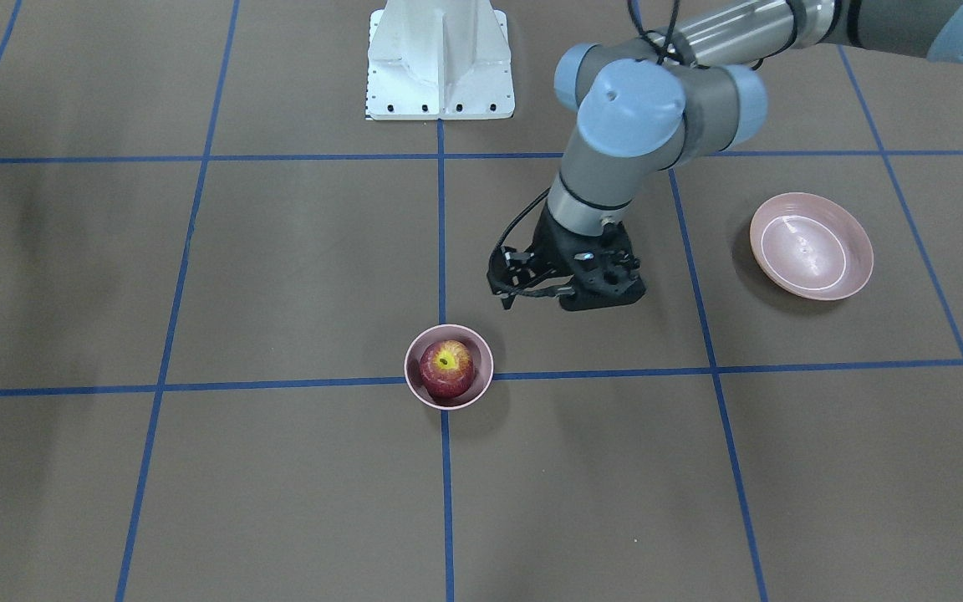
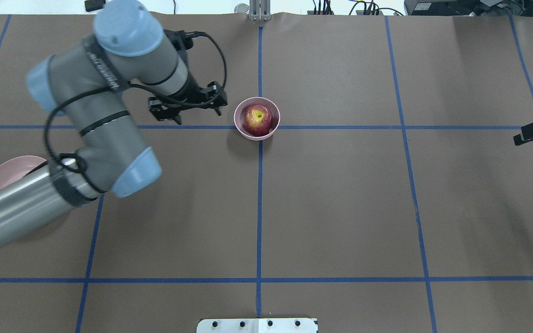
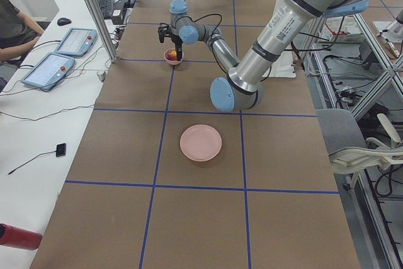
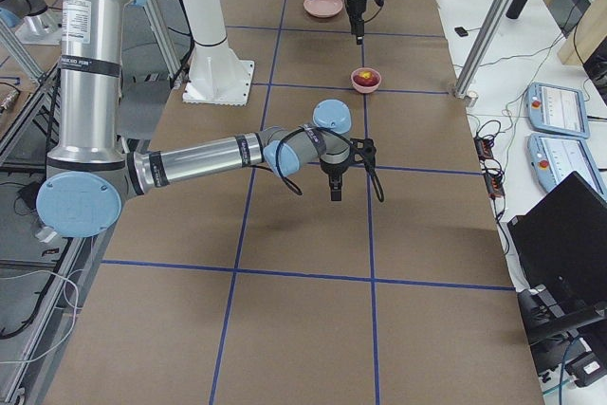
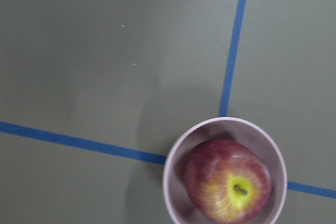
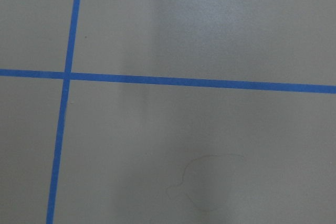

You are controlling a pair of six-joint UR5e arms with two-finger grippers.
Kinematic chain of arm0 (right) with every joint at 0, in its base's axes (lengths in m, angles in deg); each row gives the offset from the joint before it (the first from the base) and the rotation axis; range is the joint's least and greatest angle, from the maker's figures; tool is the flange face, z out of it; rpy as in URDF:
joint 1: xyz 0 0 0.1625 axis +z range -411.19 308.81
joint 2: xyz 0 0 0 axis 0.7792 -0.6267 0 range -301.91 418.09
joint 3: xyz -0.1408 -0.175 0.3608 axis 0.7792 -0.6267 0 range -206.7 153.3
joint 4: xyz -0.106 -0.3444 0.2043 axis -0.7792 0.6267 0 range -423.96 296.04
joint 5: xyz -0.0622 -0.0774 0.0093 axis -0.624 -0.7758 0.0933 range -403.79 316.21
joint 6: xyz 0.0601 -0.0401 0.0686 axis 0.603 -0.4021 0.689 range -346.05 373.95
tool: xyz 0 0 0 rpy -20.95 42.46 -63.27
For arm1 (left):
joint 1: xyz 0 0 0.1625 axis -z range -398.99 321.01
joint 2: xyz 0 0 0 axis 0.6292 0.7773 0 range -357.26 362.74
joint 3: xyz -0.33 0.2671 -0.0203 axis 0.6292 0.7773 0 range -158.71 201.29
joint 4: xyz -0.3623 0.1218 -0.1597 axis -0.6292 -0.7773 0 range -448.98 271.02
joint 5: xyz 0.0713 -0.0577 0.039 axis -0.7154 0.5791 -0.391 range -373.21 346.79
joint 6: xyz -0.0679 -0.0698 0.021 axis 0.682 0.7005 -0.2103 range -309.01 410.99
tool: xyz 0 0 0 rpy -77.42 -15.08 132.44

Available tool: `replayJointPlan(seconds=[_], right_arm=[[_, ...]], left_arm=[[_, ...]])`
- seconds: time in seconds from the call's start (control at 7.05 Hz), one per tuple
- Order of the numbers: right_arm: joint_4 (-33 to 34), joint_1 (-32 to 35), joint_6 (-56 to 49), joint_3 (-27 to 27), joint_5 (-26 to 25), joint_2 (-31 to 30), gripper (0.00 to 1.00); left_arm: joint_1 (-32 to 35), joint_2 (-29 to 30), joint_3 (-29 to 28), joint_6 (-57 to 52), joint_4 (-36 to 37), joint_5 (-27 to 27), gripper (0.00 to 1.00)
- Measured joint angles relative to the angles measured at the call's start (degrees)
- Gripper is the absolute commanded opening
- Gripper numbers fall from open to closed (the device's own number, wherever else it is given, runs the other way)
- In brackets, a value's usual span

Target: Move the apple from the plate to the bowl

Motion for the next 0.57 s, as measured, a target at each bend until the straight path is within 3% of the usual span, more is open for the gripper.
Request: replayJointPlan(seconds=[0.14,0.28,0.57], right_arm=[[0.03,0.98,-1.33,1.12,0.04,-1.53,1.0],[0.07,2.1,-3.29,2.05,0.06,-3.03,1.0],[0.39,4.24,-7.15,2.52,0.26,-5.07,1.0]], left_arm=[[2.51,-9.04,9.95,-10.31,5.07,0.5,0.98],[6.16,-17.78,16.25,-19.93,6.55,1.72,0.98],[18.12,-30.85,19.43,-40.91,5.97,7.96,0.98]])
